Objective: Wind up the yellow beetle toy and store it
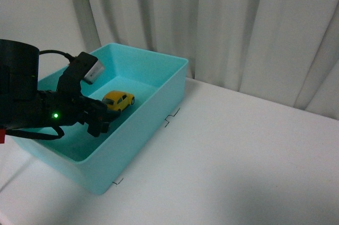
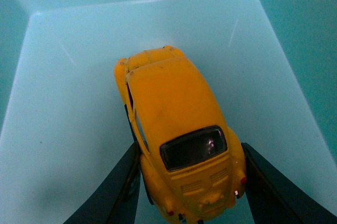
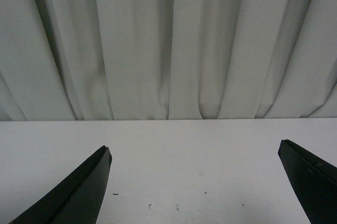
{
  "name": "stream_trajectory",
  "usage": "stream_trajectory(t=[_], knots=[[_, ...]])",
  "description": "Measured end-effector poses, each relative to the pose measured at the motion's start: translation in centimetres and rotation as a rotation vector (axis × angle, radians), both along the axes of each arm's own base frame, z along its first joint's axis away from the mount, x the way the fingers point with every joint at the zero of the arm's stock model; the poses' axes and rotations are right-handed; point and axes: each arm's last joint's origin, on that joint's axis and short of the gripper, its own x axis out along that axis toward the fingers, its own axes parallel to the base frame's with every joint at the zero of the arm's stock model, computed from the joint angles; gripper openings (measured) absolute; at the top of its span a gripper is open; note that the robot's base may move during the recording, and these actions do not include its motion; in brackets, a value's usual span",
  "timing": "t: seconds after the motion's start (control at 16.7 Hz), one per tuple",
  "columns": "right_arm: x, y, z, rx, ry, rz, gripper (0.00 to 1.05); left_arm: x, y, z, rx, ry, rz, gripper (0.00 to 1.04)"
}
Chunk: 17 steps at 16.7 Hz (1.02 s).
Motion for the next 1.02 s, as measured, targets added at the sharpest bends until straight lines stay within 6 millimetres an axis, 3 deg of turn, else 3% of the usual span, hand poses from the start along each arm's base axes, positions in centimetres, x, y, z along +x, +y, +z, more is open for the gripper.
stream_trajectory(t=[0.24,0.36,0.54,0.78,1.02], knots=[[0.0,0.0,0.0,0.0,0.0,0.0,0.98,-0.7,0.3,-0.4,-0.001,0.006,0.006,0.5],[0.0,0.0,0.0,0.0,0.0,0.0,0.98,-1.1,0.4,-0.5,-0.003,0.008,0.009,0.74],[0.0,0.0,0.0,0.0,0.0,0.0,0.98,-1.6,0.3,-0.3,-0.012,0.005,0.007,0.97],[0.0,0.0,0.0,0.0,0.0,0.0,0.98,-2.8,-0.3,1.5,-0.004,-0.052,-0.017,0.98],[0.0,0.0,0.0,0.0,0.0,0.0,0.98,-4.2,-1.6,5.5,-0.024,-0.172,-0.048,0.98]])
